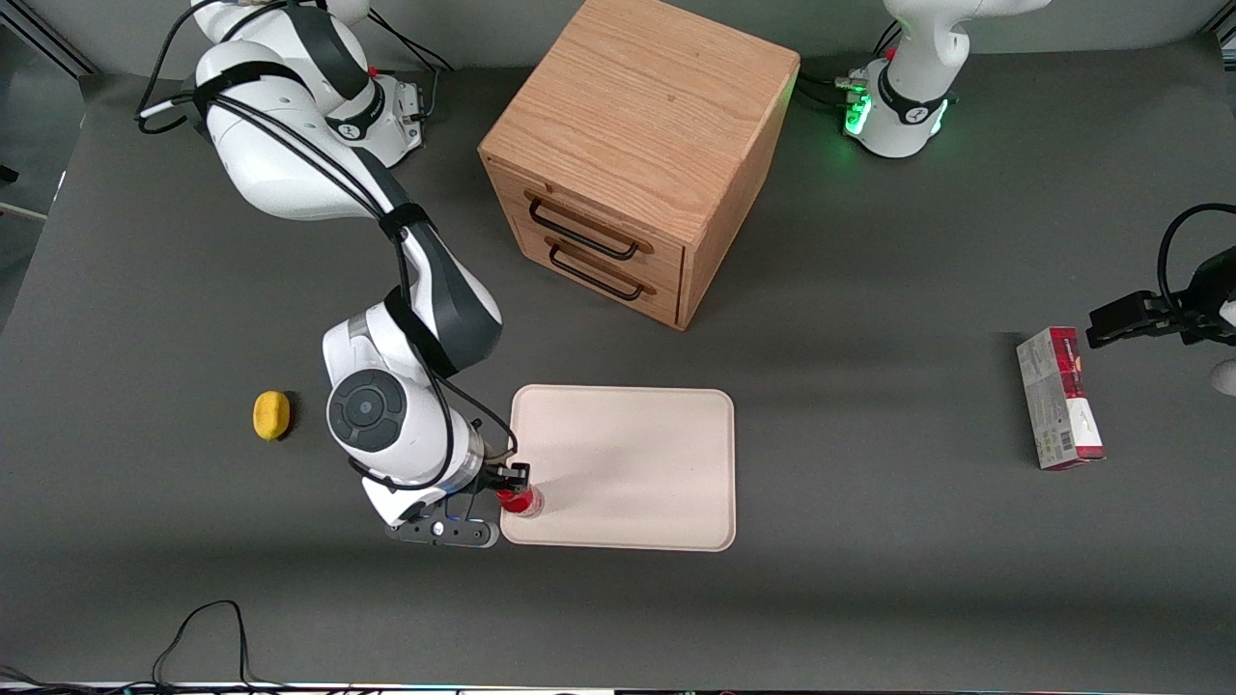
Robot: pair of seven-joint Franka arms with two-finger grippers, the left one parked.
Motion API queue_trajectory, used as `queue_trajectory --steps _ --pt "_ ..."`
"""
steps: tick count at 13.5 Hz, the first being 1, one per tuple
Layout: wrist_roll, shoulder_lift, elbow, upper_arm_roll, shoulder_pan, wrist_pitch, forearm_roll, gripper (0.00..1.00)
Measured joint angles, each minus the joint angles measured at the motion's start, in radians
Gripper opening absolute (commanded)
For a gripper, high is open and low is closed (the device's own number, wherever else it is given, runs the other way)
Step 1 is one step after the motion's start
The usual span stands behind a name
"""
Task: Place coke bottle on tray
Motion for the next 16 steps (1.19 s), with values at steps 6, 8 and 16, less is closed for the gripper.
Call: queue_trajectory --steps 6,8,16 --pt "-0.016 -0.041 0.009 -0.003 -0.017 -0.127 -0.004 1.0" --pt "-0.117 -0.15 -0.066 -0.005 -0.087 -0.206 0.032 1.0" --pt "-0.551 -0.899 -0.829 -0.08 -0.314 -0.247 0.149 1.0"
